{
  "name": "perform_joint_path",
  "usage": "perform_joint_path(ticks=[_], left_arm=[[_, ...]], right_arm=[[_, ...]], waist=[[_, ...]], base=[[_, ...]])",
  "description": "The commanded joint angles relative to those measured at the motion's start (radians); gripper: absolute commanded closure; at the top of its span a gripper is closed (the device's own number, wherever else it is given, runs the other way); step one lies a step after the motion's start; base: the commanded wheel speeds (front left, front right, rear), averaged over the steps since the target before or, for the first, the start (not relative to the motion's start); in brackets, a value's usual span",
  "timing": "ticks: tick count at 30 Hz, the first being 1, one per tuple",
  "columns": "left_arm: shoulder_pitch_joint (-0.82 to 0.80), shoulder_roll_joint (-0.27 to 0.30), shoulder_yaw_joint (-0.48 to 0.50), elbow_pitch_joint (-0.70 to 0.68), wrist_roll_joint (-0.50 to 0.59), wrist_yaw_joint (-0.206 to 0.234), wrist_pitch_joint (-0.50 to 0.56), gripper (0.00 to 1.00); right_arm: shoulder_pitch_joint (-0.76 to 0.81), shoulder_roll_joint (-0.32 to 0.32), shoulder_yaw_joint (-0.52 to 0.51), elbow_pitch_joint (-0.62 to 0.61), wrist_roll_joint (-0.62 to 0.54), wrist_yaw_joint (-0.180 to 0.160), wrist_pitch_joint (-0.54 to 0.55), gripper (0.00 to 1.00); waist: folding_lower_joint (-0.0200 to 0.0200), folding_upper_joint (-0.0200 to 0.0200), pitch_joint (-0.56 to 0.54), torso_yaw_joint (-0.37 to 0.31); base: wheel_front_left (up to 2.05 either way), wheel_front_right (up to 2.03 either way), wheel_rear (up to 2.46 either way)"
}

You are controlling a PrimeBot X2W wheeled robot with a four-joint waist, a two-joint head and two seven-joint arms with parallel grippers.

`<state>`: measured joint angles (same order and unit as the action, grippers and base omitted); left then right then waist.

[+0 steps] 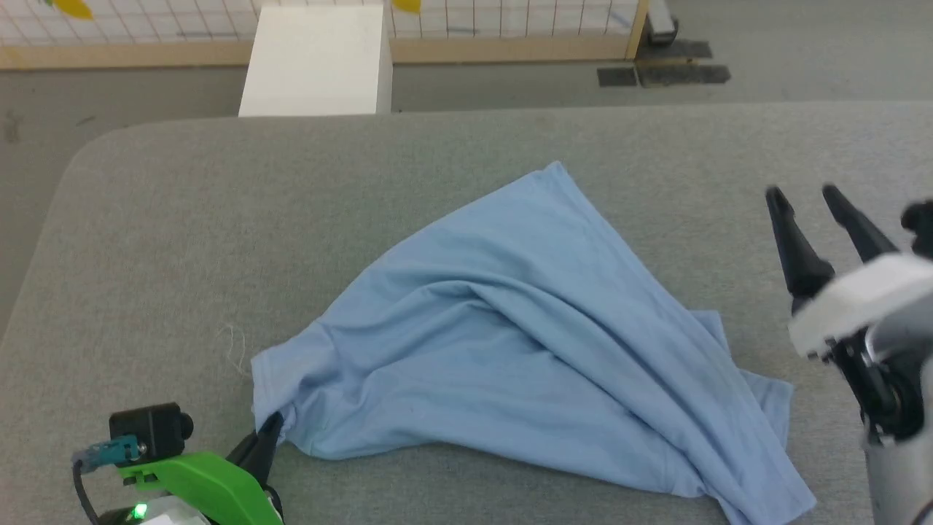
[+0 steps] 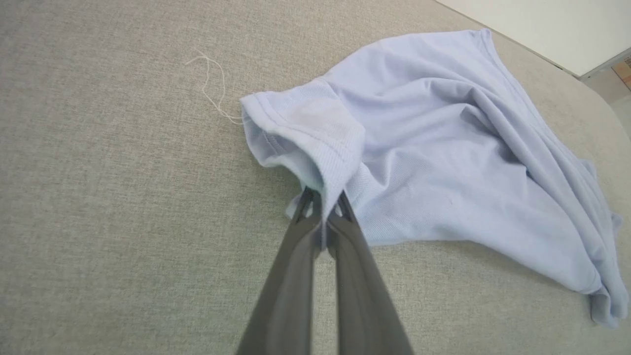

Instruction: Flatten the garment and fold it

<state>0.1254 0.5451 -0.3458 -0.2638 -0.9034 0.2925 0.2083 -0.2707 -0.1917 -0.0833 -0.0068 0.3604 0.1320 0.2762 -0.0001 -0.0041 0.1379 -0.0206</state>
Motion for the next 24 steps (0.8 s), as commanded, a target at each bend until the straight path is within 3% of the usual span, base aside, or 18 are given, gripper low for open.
perform_joint_path(ticks=[1,11,18,24], left_arm=[[-0.023,0.010,0.005,-0.005,0.004,-0.010,-0.005,1.00],[-0.140,-0.004,-0.001,0.013,-0.007,-0.095,-0.022,1.00],[-0.197,-0.035,-0.012,0.067,-0.023,-0.149,-0.046,1.00],[-0.218,-0.047,-0.011,0.101,-0.029,-0.172,-0.065,1.00]], right_arm=[[-0.054,-0.001,0.013,0.021,-0.020,-0.001,-0.001,0.00],[-0.404,-0.034,0.128,0.202,-0.157,-0.001,0.168,0.00],[-0.588,-0.055,0.220,0.353,-0.220,-0.001,0.430,0.00],[-0.678,-0.043,0.244,0.443,-0.296,-0.001,0.657,0.00]], waist=[[0.0001,0.0041,0.063,0.041],[0.0001,0.0041,0.271,0.194],[0.0001,0.0041,0.353,0.264],[0.0001,0.0041,0.391,0.283]], base=[[0.00,0.00,0.00],[0.00,0.00,0.00],[0.00,0.00,0.00],[0.00,0.00,0.00]])
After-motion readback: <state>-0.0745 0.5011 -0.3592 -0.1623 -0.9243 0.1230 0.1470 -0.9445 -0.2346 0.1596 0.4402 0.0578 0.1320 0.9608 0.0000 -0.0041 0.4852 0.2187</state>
